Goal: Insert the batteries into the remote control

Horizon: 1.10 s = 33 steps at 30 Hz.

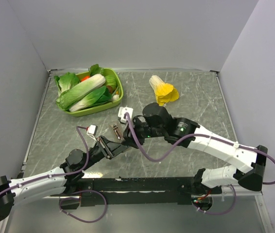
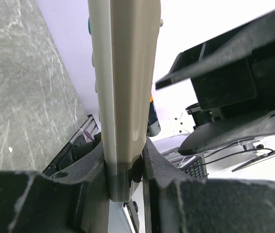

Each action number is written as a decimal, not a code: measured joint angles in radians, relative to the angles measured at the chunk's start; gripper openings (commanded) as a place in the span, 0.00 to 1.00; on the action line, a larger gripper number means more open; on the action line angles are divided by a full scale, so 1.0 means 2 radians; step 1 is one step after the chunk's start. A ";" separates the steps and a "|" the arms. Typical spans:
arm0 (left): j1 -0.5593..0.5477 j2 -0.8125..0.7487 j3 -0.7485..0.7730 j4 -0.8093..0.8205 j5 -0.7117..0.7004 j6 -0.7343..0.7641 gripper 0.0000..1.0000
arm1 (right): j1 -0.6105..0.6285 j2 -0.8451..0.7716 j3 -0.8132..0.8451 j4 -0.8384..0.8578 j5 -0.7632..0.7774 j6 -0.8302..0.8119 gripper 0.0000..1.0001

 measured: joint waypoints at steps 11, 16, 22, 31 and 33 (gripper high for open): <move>0.000 -0.005 0.000 -0.001 0.013 0.000 0.01 | -0.019 -0.019 -0.029 0.028 -0.091 -0.148 0.47; 0.000 -0.004 0.000 -0.001 0.019 0.000 0.01 | -0.023 -0.012 -0.029 0.040 -0.106 -0.177 0.45; 0.000 -0.004 0.001 -0.001 0.026 0.001 0.01 | -0.029 0.005 -0.028 0.036 -0.124 -0.202 0.45; 0.000 -0.004 0.001 -0.014 0.026 0.001 0.01 | -0.034 0.021 -0.028 0.035 -0.139 -0.213 0.43; 0.000 -0.004 0.001 -0.015 0.026 0.001 0.01 | -0.036 0.022 -0.028 0.035 -0.140 -0.214 0.42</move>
